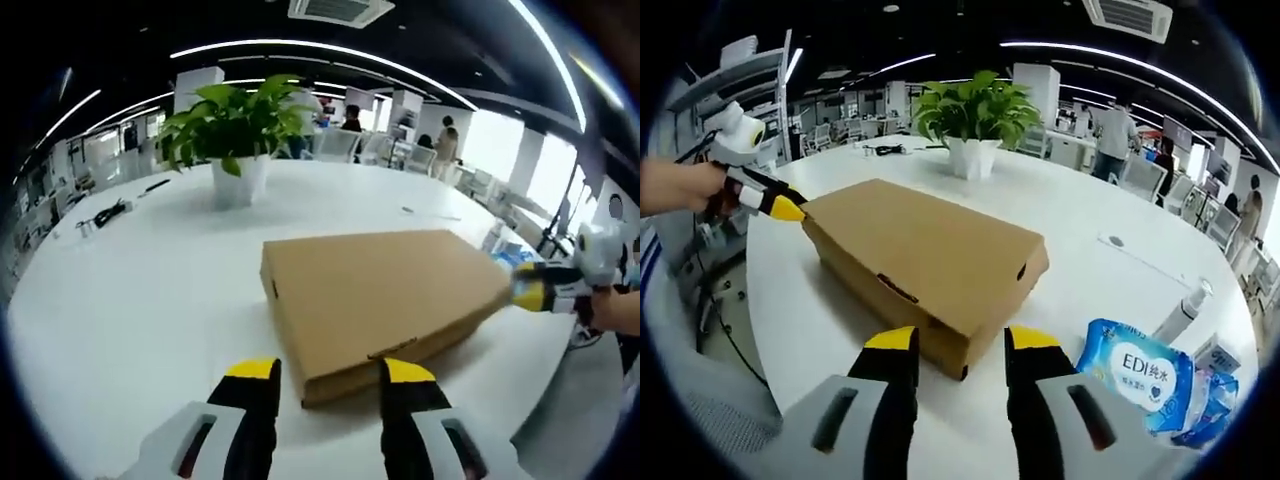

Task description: Operate the shoe box by opening the lid, removing the specified soft item, and placing it in the target area until the item is outside and the box remains undamaged.

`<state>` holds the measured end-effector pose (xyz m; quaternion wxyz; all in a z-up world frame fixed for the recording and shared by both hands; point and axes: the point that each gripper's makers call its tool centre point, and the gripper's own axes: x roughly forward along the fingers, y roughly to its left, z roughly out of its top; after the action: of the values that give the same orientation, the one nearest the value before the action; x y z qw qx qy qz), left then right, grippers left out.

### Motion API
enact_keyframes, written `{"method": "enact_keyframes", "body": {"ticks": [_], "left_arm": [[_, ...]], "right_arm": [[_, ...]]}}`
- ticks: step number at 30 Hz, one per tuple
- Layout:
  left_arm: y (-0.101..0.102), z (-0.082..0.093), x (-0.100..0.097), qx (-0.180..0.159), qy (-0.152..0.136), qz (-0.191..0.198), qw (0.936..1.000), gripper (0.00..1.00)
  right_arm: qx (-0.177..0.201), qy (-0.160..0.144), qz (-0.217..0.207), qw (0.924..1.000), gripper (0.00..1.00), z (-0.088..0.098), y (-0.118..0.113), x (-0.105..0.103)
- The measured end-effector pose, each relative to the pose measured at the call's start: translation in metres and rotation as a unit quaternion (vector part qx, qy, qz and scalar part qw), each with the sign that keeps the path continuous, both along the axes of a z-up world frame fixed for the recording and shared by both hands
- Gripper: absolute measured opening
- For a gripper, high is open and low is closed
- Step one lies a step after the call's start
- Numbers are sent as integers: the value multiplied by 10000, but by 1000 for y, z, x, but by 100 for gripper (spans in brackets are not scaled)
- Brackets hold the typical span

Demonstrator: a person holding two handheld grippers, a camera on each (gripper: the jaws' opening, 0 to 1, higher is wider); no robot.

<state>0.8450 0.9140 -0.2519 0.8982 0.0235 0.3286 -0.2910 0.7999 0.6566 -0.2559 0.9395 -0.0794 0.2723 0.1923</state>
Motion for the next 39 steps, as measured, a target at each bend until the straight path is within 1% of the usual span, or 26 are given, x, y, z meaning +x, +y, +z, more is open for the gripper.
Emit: {"method": "enact_keyframes", "body": {"ticks": [1,2,5,6,12,14,17,25,28,39], "left_arm": [[0,0,0,2,-3,-19,10000,39],[-1,-1,-1,11,7,-32,10000,39],[-2,-6,-2,181,16,-195,9996,36],[-1,-10,-2,189,41,-243,9995,36],[-2,-16,1,383,37,-375,9986,36],[-3,-16,3,493,-10,-451,9978,36],[-1,-16,6,496,12,-455,9977,36],[-7,-19,11,483,33,-471,9977,35],[-14,-20,13,470,53,-510,9976,35],[-36,-21,27,469,39,-611,9970,35]], "right_arm": [[-11,0,19,10000,25,0,2,0],[-7,13,86,10000,23,-1,5,-1],[-13,24,59,10000,24,-3,6,0],[-8,35,47,10000,24,-4,5,0],[-31,49,1,10000,23,-5,6,1],[-45,56,-25,10000,23,-6,5,1],[-38,55,-81,9999,23,-6,5,1],[-78,61,-181,9998,23,-8,-3,3],[-107,75,-234,9996,22,-9,-10,5],[-218,42,-395,9990,20,-9,-32,10]]}}
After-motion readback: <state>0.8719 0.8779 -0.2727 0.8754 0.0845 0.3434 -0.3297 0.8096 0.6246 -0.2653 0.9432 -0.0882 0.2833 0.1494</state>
